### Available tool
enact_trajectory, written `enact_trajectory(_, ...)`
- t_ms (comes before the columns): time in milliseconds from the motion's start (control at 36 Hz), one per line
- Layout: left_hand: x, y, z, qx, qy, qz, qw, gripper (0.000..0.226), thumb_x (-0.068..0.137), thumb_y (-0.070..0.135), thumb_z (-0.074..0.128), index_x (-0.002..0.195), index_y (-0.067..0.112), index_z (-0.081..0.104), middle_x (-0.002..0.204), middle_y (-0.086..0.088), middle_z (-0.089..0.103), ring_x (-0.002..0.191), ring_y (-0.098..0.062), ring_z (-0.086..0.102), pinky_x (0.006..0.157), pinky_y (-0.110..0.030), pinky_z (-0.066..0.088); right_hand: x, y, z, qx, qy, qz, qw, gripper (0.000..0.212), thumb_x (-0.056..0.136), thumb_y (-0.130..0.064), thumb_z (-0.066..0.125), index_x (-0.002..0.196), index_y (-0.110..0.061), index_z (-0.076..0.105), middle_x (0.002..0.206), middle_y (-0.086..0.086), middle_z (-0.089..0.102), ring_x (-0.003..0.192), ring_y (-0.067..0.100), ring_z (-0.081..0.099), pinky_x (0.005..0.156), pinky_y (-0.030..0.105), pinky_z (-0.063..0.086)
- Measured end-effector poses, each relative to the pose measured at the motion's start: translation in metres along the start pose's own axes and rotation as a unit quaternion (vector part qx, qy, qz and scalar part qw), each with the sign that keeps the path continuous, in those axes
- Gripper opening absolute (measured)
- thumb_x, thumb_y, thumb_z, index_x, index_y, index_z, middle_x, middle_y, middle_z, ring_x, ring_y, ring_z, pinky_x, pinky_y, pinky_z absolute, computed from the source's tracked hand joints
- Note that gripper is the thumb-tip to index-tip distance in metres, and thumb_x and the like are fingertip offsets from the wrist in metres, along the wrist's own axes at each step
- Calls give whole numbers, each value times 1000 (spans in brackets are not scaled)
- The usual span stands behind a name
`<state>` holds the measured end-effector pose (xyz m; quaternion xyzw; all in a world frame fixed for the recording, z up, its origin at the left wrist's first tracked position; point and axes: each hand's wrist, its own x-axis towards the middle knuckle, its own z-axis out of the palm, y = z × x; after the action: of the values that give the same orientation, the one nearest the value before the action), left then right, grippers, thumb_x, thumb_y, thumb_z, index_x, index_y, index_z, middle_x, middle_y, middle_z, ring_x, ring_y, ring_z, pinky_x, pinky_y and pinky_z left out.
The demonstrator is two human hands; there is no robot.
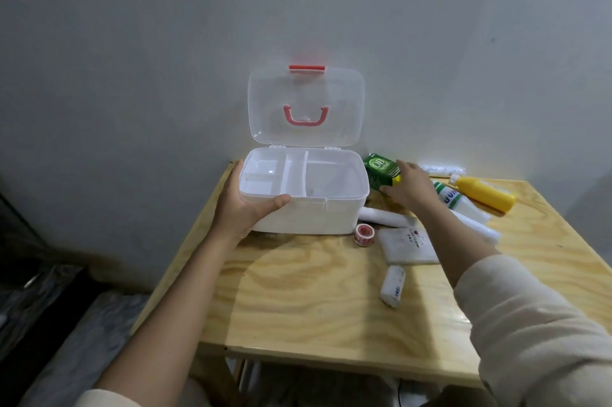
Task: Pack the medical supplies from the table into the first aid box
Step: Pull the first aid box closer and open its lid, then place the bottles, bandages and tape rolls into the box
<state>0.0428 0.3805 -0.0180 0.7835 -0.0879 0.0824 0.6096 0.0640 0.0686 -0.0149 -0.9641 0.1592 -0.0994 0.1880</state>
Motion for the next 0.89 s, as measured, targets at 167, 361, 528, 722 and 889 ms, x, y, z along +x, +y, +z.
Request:
enact_trajectory(167, -2, 1, 1, -1, 6, -3, 1000, 94, 71, 26, 89, 148, 28, 35, 134, 20, 42, 128, -4, 37, 104, -26, 33, -5, -7, -4, -44, 10, -1, 999, 64, 78, -29, 70, 133, -12, 44, 126, 16, 53, 117, 33, 49, 95, 41, 45)
enact_trajectory(361, -3, 3, 1, -7, -1, -25, 1000, 97, 75, 23, 85, 153, 25, 28, 135, 21, 32, 127, 1, 28, 103, -24, 27, -23, -11, -20, 129, 104, 70, 984, 67, 71, -38, 73, 129, -15, 47, 123, 12, 51, 109, 30, 54, 90, 45, 49)
enact_trajectory(528, -4, 6, 0, -26, -20, -43, 999, 102, 73, 27, 87, 155, 25, 25, 149, 12, 35, 143, -11, 28, 107, -26, 28, -44, -15, -43, 290, 173, 19, 941, 65, 74, -30, 75, 130, -11, 50, 127, 12, 50, 114, 26, 50, 79, 27, 39)
enact_trajectory(722, -2, 8, -8, 4, -40, -58, 998, 118, 41, 64, 90, 145, 36, 40, 145, 12, 50, 136, -16, 46, 112, -46, 41, -56, -42, -70, 260, -19, -120, 958, 63, 72, -27, 78, 130, -17, 54, 122, 8, 51, 107, 23, 52, 73, 28, 49)
enact_trajectory(889, 3, 14, -8, 51, -45, -22, 997, 95, 53, 56, 89, 136, 29, 51, 132, 10, 59, 124, -13, 55, 97, -30, 46, -42, -70, -81, 82, -28, -175, 981, 67, 68, -31, 80, 130, -19, 55, 124, 6, 46, 108, 21, 45, 77, 27, 44)
